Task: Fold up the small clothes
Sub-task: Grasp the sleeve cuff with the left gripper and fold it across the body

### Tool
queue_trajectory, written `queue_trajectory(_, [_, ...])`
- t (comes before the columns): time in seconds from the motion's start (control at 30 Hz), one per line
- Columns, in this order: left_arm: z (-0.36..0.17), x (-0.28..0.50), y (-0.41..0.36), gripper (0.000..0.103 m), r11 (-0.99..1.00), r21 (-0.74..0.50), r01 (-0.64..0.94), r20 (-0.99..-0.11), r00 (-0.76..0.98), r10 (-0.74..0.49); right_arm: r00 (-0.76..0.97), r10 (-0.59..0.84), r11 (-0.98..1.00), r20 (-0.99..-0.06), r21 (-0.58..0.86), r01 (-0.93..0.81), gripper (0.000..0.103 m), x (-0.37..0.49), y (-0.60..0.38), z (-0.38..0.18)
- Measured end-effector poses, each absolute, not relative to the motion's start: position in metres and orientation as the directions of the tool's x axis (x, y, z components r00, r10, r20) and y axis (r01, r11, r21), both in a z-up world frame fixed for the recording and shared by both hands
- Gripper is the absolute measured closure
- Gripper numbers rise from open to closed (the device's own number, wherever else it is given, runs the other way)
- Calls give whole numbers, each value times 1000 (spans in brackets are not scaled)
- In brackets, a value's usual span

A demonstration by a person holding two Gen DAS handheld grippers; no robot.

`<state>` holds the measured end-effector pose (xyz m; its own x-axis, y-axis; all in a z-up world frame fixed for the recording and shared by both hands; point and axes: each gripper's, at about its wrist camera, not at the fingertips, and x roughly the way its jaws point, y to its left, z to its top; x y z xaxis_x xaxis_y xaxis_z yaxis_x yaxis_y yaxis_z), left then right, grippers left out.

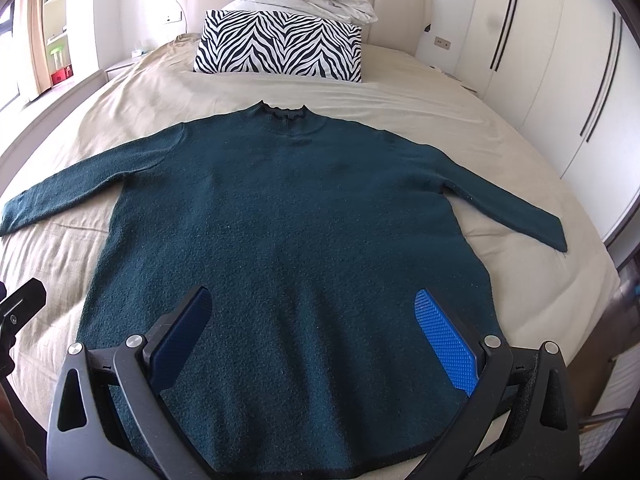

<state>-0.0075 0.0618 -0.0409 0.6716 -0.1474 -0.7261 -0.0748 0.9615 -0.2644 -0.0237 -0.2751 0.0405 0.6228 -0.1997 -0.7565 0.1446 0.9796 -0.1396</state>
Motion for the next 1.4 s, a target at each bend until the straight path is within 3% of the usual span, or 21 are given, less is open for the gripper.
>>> queue_trajectory(0.13, [-51, -8, 93, 0, 943, -313, -112, -713, 684, -156, 636, -178, 984, -751, -118, 136, 0, -19, -270, 41])
queue_trajectory(0.27, [-61, 0, 138, 0, 892, -433, -128, -708, 661, -249, 669, -82, 996, -738, -39, 79, 0, -12, -260, 44])
queue_trajectory(0.43, [-53, 0, 205, 0, 802, -525, -286, -620, 774, -130, 745, 3, 999, -667, 26, 20, 0, -8, -242, 56])
queue_trajectory(0.53, [-62, 17, 245, 0, 745, -550, -378, -666, 737, -117, 771, 46, 999, -636, 52, -16, 0, -1, -228, 65])
queue_trajectory(0.73, [-104, 34, 327, 0, 420, -778, -467, -573, 802, -170, 784, 187, 977, -592, 192, -87, 0, 16, -216, 72])
queue_trajectory(0.83, [-129, 49, 349, 2, 276, -833, -480, -537, 823, -187, 768, 227, 962, -599, 258, -83, 8, 31, -216, 66])
queue_trajectory(0.9, [-133, 57, 356, 2, 247, -844, -476, -521, 838, -165, 744, 254, 951, -618, 301, -75, 21, 42, -218, 56])
queue_trajectory(0.97, [-133, 66, 360, 3, 225, -855, -467, -504, 850, -153, 721, 275, 938, -636, 342, -55, 22, 51, -222, 46])
queue_trajectory(1.03, [-133, 75, 364, 9, 195, -871, -452, -481, 864, -149, 706, 290, 926, -646, 376, -37, 24, 58, -228, 34])
queue_trajectory(1.13, [-143, 98, 376, 44, 166, -865, -473, -497, 851, -170, 695, 304, 911, -651, 413, -12, 24, 64, -236, 18])
queue_trajectory(1.2, [-150, 107, 383, 74, 150, -854, -498, -519, 836, -181, 690, 308, 903, -655, 429, 4, 24, 67, -243, 9])
queue_trajectory(1.4, [-94, 140, 335, 91, 434, -772, -464, -573, 803, -162, 702, 302, 885, -645, 463, 45, 24, 68, -275, -4])
